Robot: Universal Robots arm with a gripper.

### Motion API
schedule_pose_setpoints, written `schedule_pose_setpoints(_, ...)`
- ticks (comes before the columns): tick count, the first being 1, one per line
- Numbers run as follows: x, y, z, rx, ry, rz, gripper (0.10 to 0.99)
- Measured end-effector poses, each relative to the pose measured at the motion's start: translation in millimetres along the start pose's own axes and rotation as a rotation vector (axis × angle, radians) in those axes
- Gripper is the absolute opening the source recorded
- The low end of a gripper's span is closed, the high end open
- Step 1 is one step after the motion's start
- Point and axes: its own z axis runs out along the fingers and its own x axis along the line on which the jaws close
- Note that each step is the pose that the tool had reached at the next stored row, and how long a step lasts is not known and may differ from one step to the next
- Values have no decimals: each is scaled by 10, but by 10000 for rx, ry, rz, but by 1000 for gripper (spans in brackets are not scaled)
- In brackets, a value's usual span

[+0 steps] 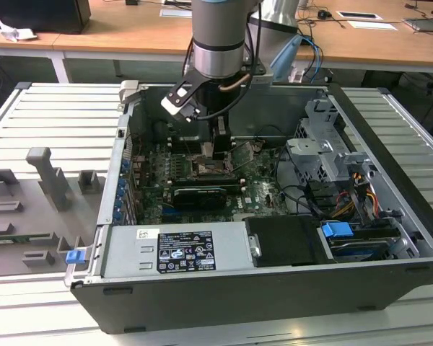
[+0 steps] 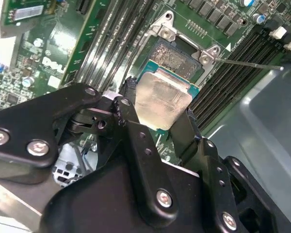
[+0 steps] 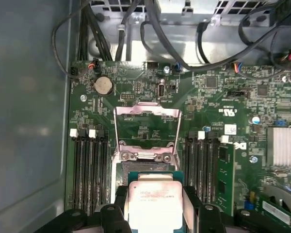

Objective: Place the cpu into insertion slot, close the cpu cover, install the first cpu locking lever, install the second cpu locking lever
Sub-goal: 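Place the cpu into insertion slot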

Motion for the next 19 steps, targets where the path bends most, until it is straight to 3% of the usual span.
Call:
schedule_pose_setpoints(10, 25, -57, 279, -1, -6, 101, 533)
schedule_pose_setpoints(13, 71, -67, 379, 1, -14, 101, 533)
schedule_pose_setpoints(19, 85, -69, 431, -5, -28, 256, 533)
